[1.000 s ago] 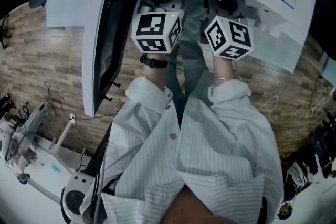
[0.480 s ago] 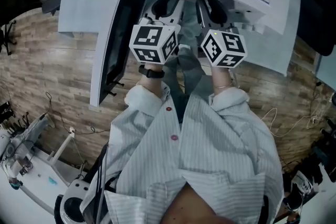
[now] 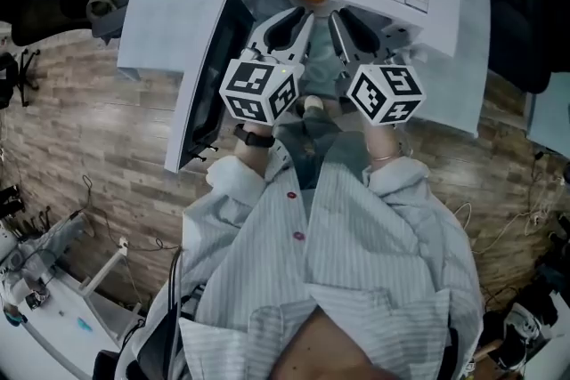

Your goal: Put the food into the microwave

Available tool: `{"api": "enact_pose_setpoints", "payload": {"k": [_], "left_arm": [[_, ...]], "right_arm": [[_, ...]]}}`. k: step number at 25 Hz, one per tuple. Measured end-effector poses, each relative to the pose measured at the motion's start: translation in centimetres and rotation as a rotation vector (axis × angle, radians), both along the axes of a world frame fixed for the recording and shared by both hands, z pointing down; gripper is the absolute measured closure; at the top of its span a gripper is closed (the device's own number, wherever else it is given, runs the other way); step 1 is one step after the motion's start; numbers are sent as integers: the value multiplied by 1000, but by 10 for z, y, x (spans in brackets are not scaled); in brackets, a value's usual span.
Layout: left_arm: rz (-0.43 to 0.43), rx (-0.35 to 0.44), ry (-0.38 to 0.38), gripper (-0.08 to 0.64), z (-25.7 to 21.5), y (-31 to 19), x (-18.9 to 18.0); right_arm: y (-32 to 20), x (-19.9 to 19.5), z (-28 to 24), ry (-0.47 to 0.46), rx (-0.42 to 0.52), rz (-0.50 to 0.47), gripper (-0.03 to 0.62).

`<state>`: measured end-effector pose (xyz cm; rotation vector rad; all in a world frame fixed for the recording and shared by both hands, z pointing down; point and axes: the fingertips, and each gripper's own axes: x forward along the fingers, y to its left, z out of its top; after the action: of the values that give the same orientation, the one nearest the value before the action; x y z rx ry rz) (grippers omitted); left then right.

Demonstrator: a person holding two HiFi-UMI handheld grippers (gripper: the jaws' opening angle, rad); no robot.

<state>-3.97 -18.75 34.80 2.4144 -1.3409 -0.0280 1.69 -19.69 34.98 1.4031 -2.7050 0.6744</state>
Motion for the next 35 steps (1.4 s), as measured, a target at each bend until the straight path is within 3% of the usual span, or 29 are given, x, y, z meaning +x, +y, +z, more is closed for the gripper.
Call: {"api": "enact_pose_setpoints", "payload": {"k": [14, 26, 35], "left_arm": [[60, 56, 102, 527, -55, 30, 4], [127, 58, 141, 551, -62, 45, 17], [122, 22, 133, 551, -50, 39, 11]], "right_arm": [[43, -12, -56, -65, 51, -153, 549], [52, 1, -58, -92, 44, -144, 560], [45, 6, -50, -101, 17, -127, 560]]}}
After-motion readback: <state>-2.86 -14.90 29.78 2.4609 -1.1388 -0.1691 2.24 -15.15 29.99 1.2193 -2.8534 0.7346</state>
